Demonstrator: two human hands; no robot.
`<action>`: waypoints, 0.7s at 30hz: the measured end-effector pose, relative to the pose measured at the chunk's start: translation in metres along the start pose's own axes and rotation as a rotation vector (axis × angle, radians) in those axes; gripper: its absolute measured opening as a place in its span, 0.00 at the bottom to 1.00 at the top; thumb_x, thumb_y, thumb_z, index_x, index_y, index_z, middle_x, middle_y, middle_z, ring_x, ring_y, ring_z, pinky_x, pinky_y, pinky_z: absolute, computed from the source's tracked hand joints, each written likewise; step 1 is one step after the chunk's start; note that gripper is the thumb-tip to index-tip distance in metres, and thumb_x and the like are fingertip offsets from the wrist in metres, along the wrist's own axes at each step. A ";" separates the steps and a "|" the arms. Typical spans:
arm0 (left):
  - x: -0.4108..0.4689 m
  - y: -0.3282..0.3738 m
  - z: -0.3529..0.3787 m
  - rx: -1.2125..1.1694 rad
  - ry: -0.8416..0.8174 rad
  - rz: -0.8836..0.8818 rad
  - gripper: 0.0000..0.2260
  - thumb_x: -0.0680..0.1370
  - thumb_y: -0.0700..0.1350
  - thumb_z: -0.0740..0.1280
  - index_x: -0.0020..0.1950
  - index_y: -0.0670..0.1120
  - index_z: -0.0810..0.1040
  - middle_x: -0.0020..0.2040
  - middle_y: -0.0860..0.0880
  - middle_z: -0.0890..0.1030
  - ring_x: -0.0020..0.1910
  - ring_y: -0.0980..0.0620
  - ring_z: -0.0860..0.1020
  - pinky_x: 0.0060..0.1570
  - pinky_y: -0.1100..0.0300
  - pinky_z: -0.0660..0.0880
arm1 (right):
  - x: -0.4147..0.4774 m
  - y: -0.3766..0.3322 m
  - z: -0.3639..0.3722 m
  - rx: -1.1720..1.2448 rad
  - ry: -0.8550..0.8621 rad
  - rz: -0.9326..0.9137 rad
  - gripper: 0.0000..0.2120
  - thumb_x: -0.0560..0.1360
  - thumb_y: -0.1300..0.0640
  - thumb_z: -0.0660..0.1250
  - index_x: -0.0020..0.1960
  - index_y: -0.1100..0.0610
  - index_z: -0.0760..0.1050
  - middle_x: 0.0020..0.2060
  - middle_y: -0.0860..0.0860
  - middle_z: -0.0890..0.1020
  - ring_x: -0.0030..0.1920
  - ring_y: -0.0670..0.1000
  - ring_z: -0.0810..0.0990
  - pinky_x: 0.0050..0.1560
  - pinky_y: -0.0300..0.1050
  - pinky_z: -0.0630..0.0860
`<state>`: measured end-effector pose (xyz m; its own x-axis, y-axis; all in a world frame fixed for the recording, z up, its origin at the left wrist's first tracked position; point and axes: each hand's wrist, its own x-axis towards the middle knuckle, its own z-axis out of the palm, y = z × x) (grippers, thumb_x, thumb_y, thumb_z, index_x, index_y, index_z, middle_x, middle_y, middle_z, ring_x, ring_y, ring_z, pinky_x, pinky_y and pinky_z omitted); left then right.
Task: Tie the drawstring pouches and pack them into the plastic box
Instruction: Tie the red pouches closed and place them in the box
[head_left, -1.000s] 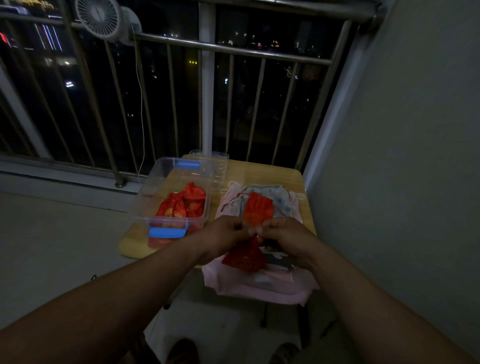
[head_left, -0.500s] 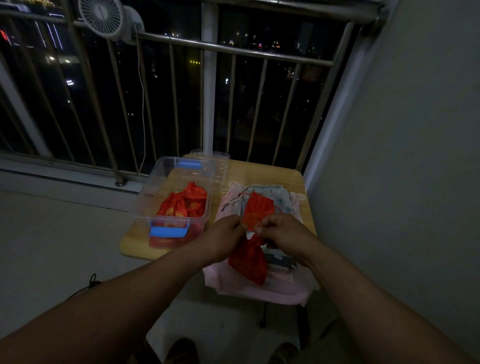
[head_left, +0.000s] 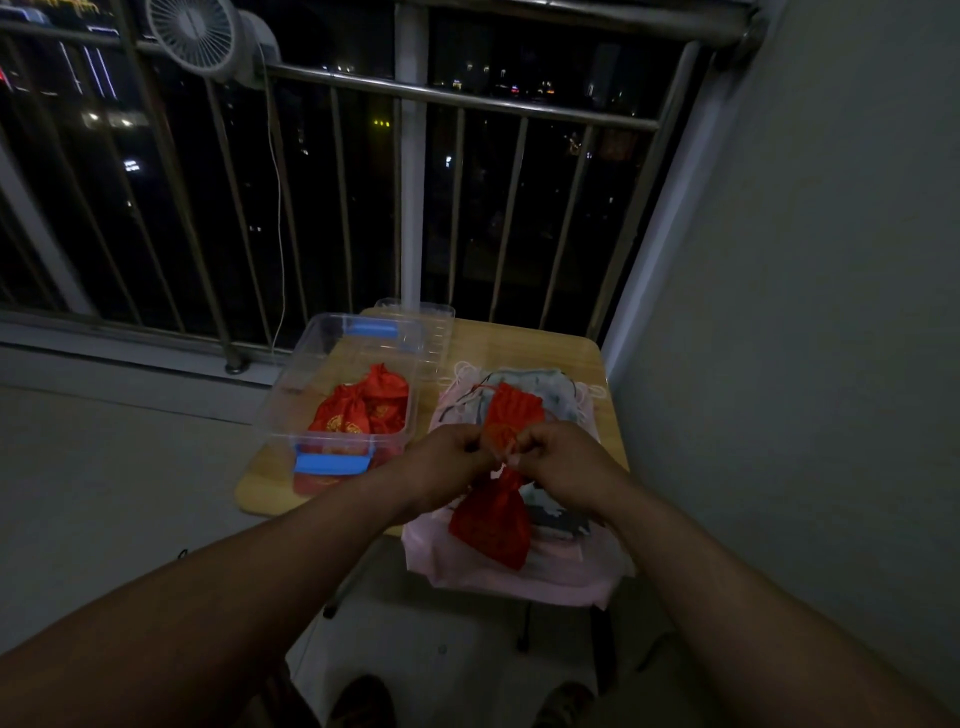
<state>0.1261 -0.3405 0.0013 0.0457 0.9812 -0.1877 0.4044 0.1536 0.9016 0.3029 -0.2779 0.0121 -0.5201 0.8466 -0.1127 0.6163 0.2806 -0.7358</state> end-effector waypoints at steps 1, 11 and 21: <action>0.002 0.001 -0.001 -0.103 -0.029 -0.065 0.09 0.84 0.45 0.63 0.54 0.44 0.81 0.51 0.42 0.83 0.51 0.45 0.81 0.56 0.49 0.80 | 0.001 0.000 0.001 -0.030 0.023 -0.008 0.05 0.80 0.61 0.69 0.51 0.62 0.82 0.41 0.53 0.84 0.37 0.42 0.79 0.37 0.34 0.72; 0.006 -0.013 -0.003 -0.382 -0.113 -0.196 0.05 0.81 0.42 0.69 0.48 0.47 0.84 0.44 0.46 0.83 0.48 0.47 0.79 0.53 0.51 0.78 | -0.005 0.000 0.009 0.068 0.083 -0.007 0.05 0.79 0.62 0.70 0.50 0.63 0.83 0.44 0.57 0.86 0.40 0.48 0.81 0.40 0.37 0.75; 0.002 -0.017 0.000 -0.331 -0.107 -0.162 0.02 0.80 0.42 0.71 0.52 0.46 0.81 0.46 0.47 0.83 0.47 0.48 0.81 0.48 0.55 0.79 | -0.009 0.001 0.006 0.322 -0.018 0.093 0.06 0.80 0.63 0.68 0.53 0.64 0.83 0.44 0.57 0.84 0.41 0.49 0.80 0.40 0.39 0.77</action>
<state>0.1193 -0.3413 -0.0147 0.1073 0.9261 -0.3617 0.0977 0.3522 0.9308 0.3043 -0.2878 0.0079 -0.4825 0.8531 -0.1984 0.4445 0.0433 -0.8947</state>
